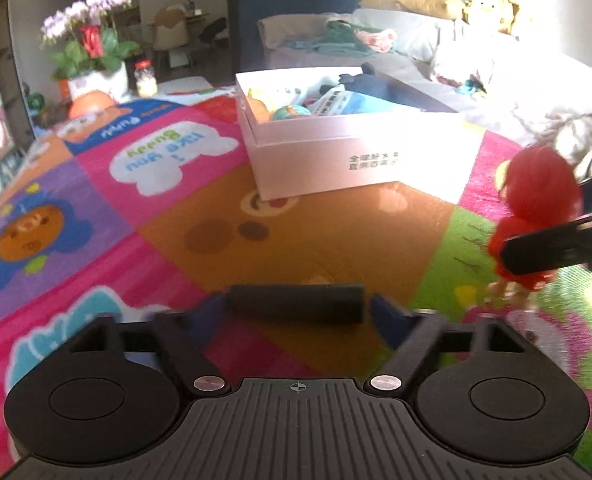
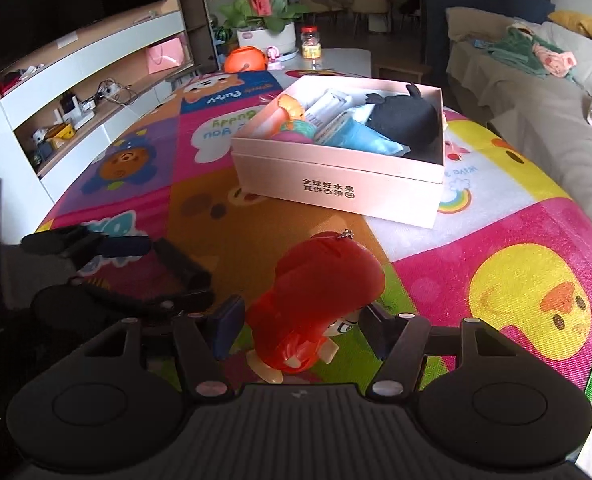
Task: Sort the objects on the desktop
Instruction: 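Lift doll and stick into the pink box and open both grippers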
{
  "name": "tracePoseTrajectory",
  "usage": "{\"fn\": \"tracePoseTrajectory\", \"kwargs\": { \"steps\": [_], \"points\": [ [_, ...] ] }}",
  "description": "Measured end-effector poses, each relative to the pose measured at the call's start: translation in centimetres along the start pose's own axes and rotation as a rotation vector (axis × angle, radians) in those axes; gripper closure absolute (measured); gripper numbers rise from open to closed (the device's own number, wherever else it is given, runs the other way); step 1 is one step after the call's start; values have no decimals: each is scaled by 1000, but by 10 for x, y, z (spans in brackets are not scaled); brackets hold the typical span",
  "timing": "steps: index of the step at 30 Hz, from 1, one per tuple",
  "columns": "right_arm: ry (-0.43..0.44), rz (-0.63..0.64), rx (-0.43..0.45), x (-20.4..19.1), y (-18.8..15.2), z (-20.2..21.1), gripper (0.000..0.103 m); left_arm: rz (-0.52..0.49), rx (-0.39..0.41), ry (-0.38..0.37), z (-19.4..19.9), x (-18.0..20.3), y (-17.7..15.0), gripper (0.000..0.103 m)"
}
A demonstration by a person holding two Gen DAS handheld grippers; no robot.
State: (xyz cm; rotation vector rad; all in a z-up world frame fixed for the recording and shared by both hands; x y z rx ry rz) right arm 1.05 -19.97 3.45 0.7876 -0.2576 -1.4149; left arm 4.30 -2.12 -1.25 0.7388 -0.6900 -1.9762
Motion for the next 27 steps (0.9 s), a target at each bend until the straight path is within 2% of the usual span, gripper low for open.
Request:
{"fn": "tracePoseTrajectory", "kwargs": {
  "steps": [2,3,5,7,9,12,14,16,18,20,22,27],
  "points": [
    [5,7,9,0,1,6,40,7,17,-15,6,-3,6,24],
    [4,10,24,0,3,11,40,1,50,-17,15,-6,13,24],
    [5,10,81,0,12,29,40,-40,152,14,41,-12,35,24],
    [23,-2,167,2,30,54,40,-79,270,58,69,-21,63,24],
    [38,-11,263,3,48,81,40,-118,356,86,86,-27,87,24],
    [38,2,386,3,70,112,40,-187,424,115,85,-31,120,24],
    [32,16,428,4,79,121,40,-216,445,107,70,-31,137,24],
    [18,34,443,5,87,121,40,-247,450,73,45,-30,156,23],
    [5,44,441,6,93,117,40,-287,409,37,15,-28,168,4],
    [-4,47,433,7,97,111,40,-291,329,18,-12,-27,169,5],
    [-14,46,427,10,101,106,40,-256,277,-6,-24,-29,156,5],
    [-13,11,366,16,123,81,40,-179,220,-51,-19,-33,103,3]
  ]
}}
Point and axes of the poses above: each gripper's, at about its wrist camera, not at the fingertips, and z roughly against the way its jaws point, x to its right, y to its top, the point moved 4 cm from there along -z, roughly the way its jaws point, and after that the axes turned 15 degrees about -z, right-handed, at the moved point
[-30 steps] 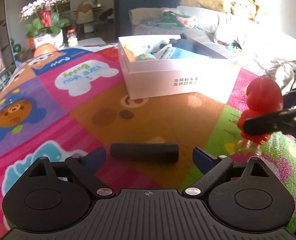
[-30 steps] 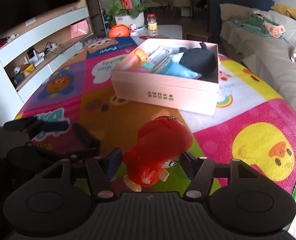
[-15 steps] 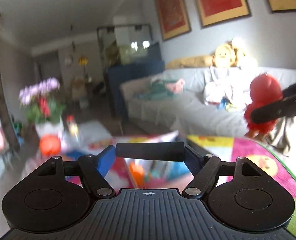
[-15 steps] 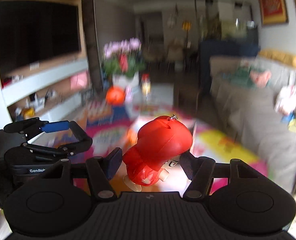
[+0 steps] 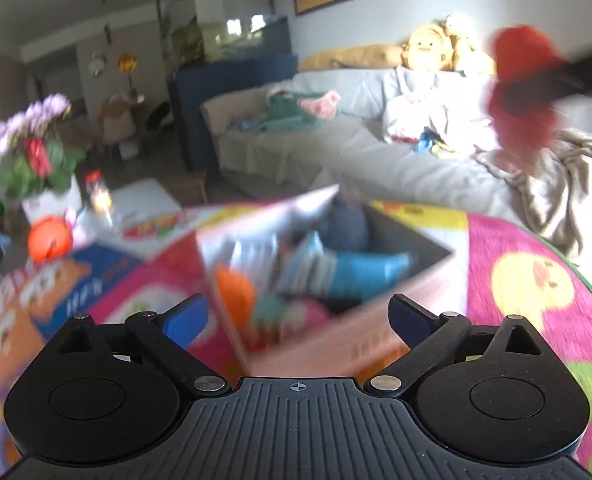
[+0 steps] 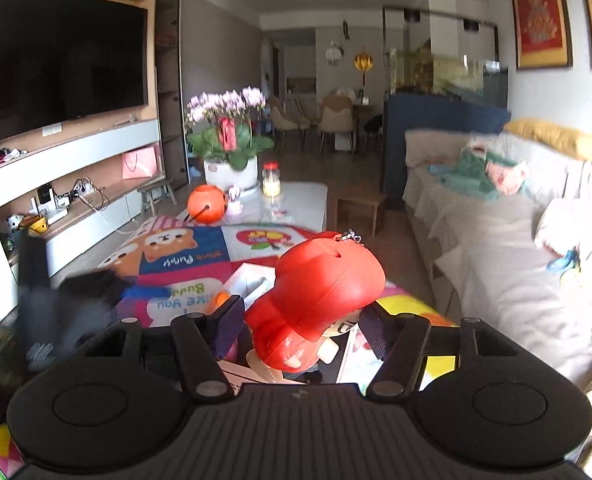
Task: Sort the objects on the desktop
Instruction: 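Lift doll and stick into the pink box and open both grippers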
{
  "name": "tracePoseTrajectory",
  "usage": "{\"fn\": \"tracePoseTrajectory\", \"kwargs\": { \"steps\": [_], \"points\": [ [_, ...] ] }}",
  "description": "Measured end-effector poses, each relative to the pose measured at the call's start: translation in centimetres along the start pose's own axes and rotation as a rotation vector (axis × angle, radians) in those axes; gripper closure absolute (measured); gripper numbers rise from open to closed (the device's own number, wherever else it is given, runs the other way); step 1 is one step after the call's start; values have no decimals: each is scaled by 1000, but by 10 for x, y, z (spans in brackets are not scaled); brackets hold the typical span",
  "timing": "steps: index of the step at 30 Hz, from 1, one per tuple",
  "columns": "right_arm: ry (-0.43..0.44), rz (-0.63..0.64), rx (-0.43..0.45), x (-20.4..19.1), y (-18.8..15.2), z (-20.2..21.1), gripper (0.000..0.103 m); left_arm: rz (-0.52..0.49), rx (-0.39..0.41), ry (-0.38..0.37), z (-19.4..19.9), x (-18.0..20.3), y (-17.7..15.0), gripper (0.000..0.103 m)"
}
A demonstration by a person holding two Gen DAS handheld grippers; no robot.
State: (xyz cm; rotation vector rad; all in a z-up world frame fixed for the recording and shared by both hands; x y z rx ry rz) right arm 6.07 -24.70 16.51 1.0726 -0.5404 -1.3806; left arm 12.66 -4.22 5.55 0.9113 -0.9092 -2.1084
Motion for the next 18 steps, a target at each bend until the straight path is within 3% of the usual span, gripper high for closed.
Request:
{"fn": "tracePoseTrajectory", "kwargs": {
  "steps": [8,14,18],
  "points": [
    [120,-242,-232,-1,23,-129,40,193,-59,17,34,-1,-50,1],
    [181,-452,-405,-7,0,-216,40,228,-94,35,49,-6,-71,0],
    [88,-462,-366,1,-11,-233,29,256,-117,53,49,-11,-80,0]
  ]
}}
Point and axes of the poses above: each gripper's, at about its wrist camera, not at the fingertips, and z roughly against the way its jaws point, x to its right, y to its top, the point moved 4 cm from there along -z, roughly the way its jaws point, and after that the axes turned 15 degrees about -z, right-handed, at the moved point
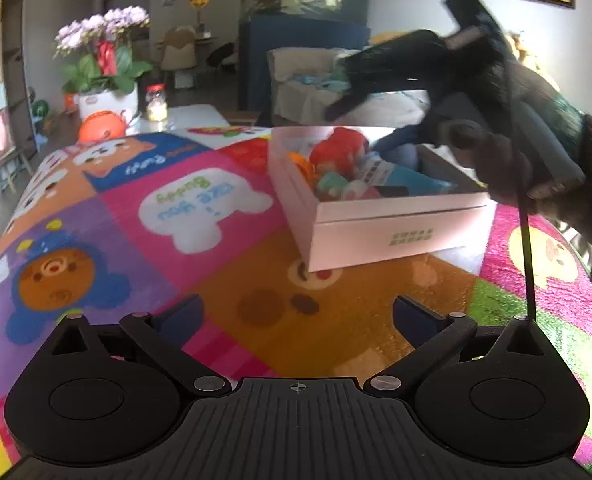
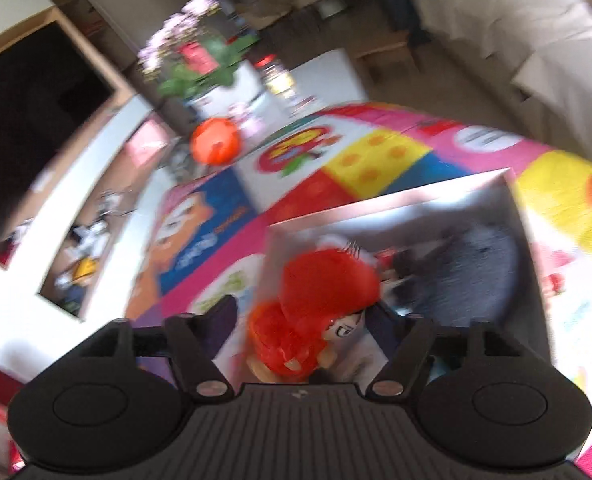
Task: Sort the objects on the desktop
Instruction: 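Lift doll and stick into the pink box and open both grippers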
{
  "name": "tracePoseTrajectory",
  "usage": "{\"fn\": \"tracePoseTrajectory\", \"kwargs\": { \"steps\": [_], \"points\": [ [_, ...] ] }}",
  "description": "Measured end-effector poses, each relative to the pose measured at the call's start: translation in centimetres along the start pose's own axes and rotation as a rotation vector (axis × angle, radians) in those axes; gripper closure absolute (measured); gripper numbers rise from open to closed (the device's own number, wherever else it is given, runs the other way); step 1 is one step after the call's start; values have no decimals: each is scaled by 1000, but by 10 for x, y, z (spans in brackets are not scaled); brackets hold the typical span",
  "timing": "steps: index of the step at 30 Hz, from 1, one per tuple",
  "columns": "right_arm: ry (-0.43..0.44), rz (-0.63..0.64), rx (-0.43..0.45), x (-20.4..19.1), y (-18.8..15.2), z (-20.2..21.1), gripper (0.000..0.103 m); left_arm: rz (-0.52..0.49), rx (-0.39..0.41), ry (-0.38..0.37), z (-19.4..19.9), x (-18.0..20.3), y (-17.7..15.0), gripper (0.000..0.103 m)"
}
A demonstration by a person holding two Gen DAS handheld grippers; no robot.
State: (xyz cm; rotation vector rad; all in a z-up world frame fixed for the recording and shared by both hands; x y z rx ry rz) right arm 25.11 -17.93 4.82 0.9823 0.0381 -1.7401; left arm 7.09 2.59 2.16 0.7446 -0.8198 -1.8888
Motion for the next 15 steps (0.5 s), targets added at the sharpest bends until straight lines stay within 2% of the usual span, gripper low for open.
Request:
{"fn": "tracePoseTrajectory", "kwargs": {
  "steps": [2,9,10,12,15],
  "points": [
    [-5,19,35,3,-3,8,29,13,-10,-4,-2,-1,-3,0],
    [-39,96,205,23,-14,74,16,7,-5,-4,-3,13,-5,0],
    [-38,105,223,26,-20,85,13,2,3,10,-2,15,-6,0],
    [-38,120,256,35,-40,105,1,12,10,67,-2,17,-9,0],
    [-82,176,270,50,-83,122,0,62,-4,126,-7,17,-16,0]
  ]
}}
Point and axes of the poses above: each gripper's, at about its wrist camera, not at the fingertips, and z roughly against the way its jaws point, x to its right, y to its top, the point moved 4 cm from there along -z, roughly the way its jaws point, and after that the axes turned 15 degrees about -z, right-handed, at the moved point
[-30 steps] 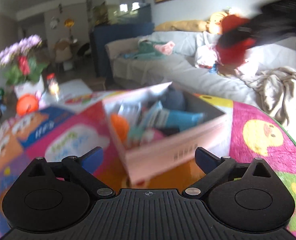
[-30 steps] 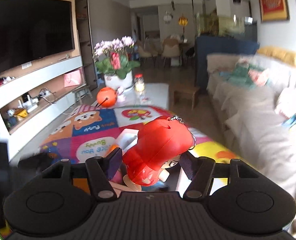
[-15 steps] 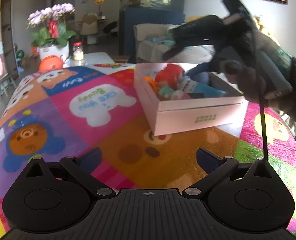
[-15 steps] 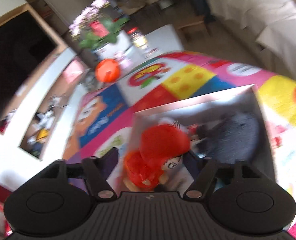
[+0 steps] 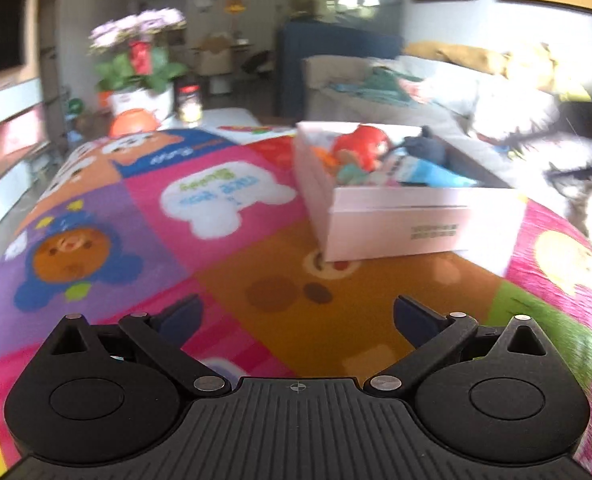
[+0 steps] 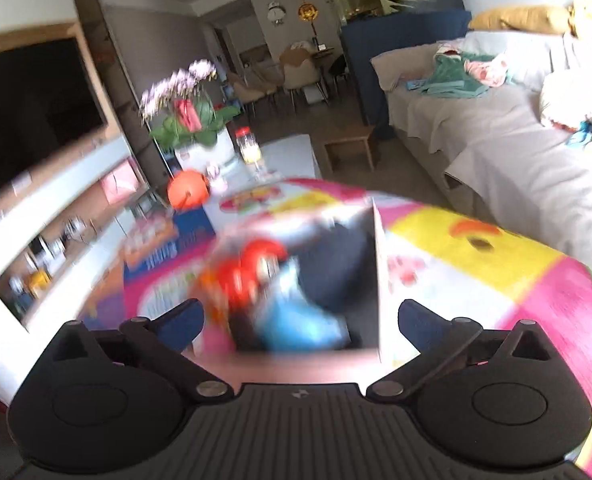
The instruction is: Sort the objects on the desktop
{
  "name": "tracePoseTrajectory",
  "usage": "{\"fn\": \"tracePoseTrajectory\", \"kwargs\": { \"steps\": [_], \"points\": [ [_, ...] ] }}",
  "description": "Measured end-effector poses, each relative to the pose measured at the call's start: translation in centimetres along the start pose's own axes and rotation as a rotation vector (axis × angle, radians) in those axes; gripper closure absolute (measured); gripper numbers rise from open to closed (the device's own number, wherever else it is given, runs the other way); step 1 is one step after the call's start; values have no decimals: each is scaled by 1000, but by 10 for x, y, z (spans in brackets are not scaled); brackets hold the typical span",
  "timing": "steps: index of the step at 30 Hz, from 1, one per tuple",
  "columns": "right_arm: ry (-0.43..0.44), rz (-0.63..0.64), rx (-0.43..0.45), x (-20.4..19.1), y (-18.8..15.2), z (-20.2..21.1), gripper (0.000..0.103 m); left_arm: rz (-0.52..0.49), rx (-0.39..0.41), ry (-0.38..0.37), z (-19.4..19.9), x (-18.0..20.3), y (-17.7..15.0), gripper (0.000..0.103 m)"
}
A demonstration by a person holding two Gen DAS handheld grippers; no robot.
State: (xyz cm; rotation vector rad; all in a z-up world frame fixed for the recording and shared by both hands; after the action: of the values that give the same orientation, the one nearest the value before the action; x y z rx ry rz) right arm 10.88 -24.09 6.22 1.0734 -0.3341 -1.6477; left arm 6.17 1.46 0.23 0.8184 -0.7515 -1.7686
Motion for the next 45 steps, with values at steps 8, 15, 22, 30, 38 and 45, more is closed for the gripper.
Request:
{"fn": "tracePoseTrajectory", "kwargs": {
  "steps": [8,15,22,30,38,45],
  "points": [
    [-194,180,-70,9,-96,-5,0,68,-91,89,-18,7,-11,0],
    [-217,243,-106,-2,-102,-37,0,82,-117,148,-34,7,-9,0],
    [-194,259,-89,-13,-104,-52,0,89,-116,152,-34,6,-10,0],
    [-162,238,-37,-6,-112,-46,0,84,-119,155,-34,8,-11,0],
    [-163,238,-38,-5,-112,-45,0,83,-120,155,-32,8,-15,0],
    [-162,238,-38,-5,-112,-45,0,83,-120,155,-33,8,-14,0]
  ]
}}
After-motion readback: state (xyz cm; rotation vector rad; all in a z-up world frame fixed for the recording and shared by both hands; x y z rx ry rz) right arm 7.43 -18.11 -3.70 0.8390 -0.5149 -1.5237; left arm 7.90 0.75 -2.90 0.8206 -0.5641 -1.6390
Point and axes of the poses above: each gripper's, at about its wrist camera, not at the fingertips, and z roughly against the way its jaws point, x to its right, y to its top, the point moved 4 cm from there along -z, roughly the way its jaws point, and after that the axes turned 15 degrees about -z, right-handed, at the moved point
